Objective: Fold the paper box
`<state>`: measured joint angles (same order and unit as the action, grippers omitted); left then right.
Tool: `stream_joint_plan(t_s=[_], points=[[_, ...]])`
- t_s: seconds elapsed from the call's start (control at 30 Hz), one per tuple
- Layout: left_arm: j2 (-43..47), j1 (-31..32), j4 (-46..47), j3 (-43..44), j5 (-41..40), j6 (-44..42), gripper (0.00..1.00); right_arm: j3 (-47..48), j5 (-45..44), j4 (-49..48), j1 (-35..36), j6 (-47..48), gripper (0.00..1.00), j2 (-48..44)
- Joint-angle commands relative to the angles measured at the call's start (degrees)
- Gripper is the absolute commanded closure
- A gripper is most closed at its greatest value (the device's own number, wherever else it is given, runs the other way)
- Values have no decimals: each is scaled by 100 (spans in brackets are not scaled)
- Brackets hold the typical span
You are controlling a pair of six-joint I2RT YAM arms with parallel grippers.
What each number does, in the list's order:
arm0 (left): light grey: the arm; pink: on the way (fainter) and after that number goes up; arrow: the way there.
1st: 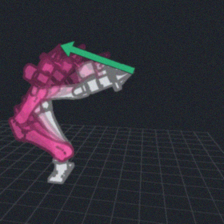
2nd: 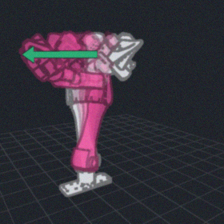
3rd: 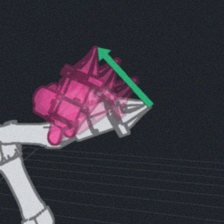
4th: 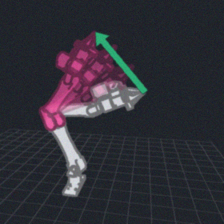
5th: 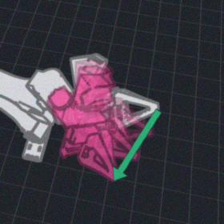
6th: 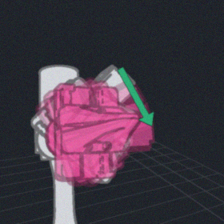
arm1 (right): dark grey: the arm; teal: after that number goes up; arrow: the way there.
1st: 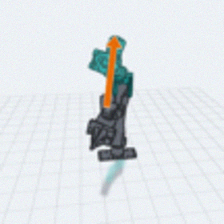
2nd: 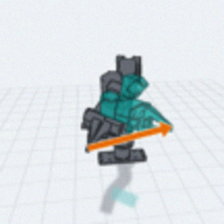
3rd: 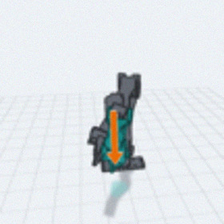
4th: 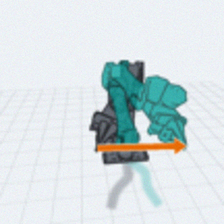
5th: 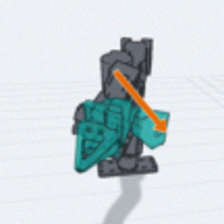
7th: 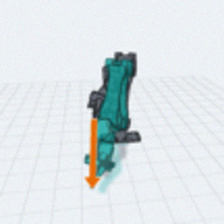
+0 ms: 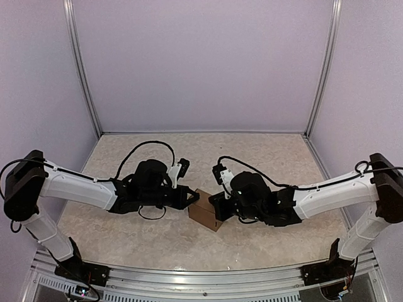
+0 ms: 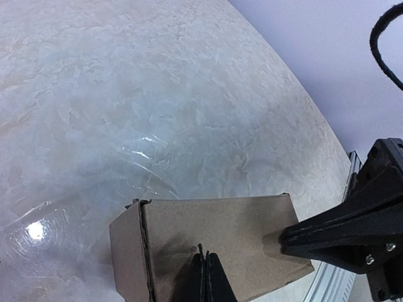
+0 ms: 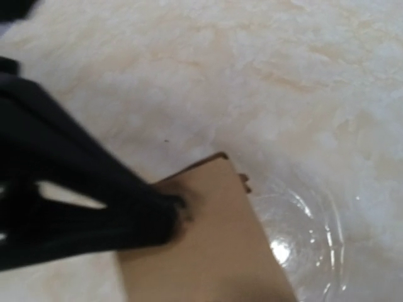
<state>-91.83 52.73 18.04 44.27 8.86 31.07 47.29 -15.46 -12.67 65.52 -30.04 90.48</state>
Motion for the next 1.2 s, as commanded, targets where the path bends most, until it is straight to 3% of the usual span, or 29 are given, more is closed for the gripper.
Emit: stream_joint_plan(t_s=[0.0, 0.2, 0.57, 0.87, 1.17], points=[[-208, -9, -758, -211, 29, 39, 100, -169, 460, 288, -2, 38, 100, -710], [-203, 5, -758, -191, 54, 31, 100, -615, 818, -57, -31, -96, 100, -1255], [-313, 61, -776, -71, 98, 104, 100, -1726, 941, -1437, -153, -983, 100, -211], [-21, 34, -1141, 304, 184, 11, 100, -1626, 684, -905, -150, -672, 100, -581], [469, -454, -1262, 775, 757, -145, 100, -1485, 727, -710, -148, -529, 100, -651]])
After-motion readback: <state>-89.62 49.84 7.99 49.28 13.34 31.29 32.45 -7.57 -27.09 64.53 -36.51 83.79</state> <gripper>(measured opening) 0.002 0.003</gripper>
